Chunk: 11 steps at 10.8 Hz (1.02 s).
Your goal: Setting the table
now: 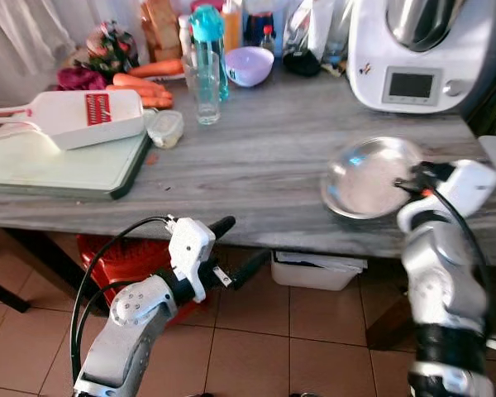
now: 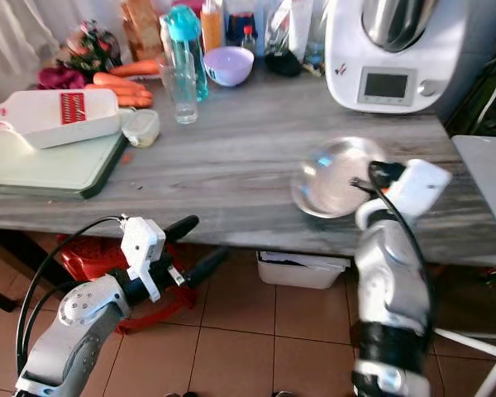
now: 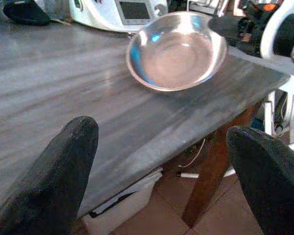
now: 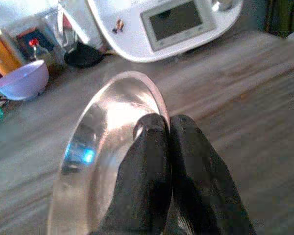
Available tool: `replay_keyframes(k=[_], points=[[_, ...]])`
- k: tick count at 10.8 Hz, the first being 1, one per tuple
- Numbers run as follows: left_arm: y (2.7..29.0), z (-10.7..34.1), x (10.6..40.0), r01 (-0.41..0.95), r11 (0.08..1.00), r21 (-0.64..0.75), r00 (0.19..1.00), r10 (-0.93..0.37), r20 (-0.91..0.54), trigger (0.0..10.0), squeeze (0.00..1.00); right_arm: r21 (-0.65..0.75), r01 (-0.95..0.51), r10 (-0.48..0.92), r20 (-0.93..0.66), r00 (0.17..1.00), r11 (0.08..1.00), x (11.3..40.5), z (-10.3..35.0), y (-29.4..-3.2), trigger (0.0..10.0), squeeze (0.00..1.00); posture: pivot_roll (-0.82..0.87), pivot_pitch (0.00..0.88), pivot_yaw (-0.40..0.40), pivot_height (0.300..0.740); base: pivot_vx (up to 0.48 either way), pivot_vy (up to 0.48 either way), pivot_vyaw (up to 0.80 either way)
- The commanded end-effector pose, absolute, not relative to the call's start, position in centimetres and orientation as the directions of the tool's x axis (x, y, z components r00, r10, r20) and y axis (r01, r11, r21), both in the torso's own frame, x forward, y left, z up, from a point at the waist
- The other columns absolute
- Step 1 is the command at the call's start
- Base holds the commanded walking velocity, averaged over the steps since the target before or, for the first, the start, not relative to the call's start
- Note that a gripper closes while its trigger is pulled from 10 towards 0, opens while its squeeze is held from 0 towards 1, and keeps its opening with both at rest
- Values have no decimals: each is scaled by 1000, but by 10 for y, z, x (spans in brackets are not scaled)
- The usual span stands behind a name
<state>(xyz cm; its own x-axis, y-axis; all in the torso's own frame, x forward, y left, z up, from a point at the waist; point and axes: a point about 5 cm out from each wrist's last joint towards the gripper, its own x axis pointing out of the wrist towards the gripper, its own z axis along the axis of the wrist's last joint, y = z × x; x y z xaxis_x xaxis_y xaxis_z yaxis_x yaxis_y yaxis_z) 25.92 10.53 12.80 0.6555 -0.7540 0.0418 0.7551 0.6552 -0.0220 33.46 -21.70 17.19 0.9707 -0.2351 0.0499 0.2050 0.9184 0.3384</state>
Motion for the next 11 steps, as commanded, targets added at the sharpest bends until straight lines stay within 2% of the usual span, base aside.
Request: replay_keyframes(k=[1, 4, 7, 10, 11], points=[[108, 131, 259, 758, 652, 6, 651, -758, 45, 10000, 0, 352, 178, -205, 40, 978, 919, 338, 166, -212, 10000, 0, -43, 134, 34, 740, 0, 0, 0], [113, 131, 265, 747, 664, 28, 663, -748, 31, 10000, 0, 390, 130, -143, 5, 990, 912, 349, 156, -200, 10000, 0, -39, 136, 36, 740, 0, 0, 0], [115, 131, 268, 736, 676, 39, 675, -737, 27, 10000, 0, 227, 119, -114, -37, 993, 967, 352, 142, -187, 10000, 0, -38, 134, 33, 740, 0, 0, 0], [111, 130, 268, 740, 672, 34, 671, -741, 30, 10000, 0, 235, 26, -16, -46, 999, 972, 351, 130, -174, 10000, 0, -47, 127, 34, 740, 0, 0, 0], [111, 130, 268, 739, 673, 35, 672, -740, 30, 10000, 0, 257, 38, -27, -47, 999, 966, 352, 127, -171, 10000, 0, -47, 127, 34, 740, 0, 0, 0]])
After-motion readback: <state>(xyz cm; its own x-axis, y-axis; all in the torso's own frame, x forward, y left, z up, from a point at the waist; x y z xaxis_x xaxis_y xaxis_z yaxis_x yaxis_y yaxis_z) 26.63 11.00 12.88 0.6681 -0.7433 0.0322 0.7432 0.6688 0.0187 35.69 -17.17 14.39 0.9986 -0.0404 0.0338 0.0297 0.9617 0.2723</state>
